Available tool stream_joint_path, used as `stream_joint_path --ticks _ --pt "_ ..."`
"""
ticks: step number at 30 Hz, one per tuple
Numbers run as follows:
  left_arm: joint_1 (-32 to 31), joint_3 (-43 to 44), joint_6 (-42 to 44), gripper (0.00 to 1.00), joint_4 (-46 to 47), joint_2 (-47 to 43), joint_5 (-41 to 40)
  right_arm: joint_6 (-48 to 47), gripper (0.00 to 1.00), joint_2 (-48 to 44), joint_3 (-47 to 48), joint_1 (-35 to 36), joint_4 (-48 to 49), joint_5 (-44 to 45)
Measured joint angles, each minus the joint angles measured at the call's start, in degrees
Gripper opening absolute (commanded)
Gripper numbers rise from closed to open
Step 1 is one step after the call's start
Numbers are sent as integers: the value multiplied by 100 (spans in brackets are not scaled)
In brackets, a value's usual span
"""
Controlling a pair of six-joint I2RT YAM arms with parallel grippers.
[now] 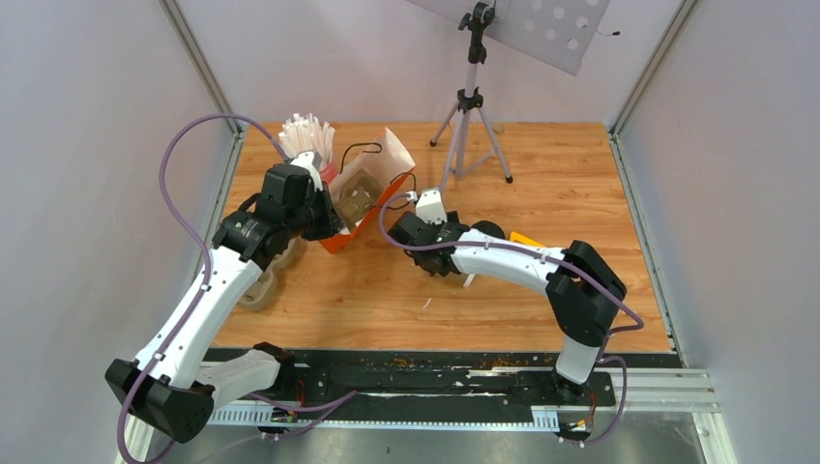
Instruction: Pack the takeout coffee
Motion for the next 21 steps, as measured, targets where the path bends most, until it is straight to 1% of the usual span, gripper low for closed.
stream_joint_path --ticks 3,6,8,10,13,16,21 --pt "0 -2 -2 0 0 -11 4 15 63 227 243 0 -234 -87" --pt "0 -2 -2 0 2 -13 22 50 56 409 463 0 -400 -170" --pt "0 -2 0 0 0 -15 20 81 50 411 474 0 -496 -229" --pt "0 -2 0 0 0 -22 20 94 46 404 474 0 -568 -264" --pt "0 -2 -2 0 2 -44 22 133 41 369 470 0 -717 -348" --pt "0 -2 -7 0 26 -81 48 155 33 256 455 0 -850 -487" --pt "0 -7 -9 0 66 -162 68 173 27 -96 302 0 -955 -645"
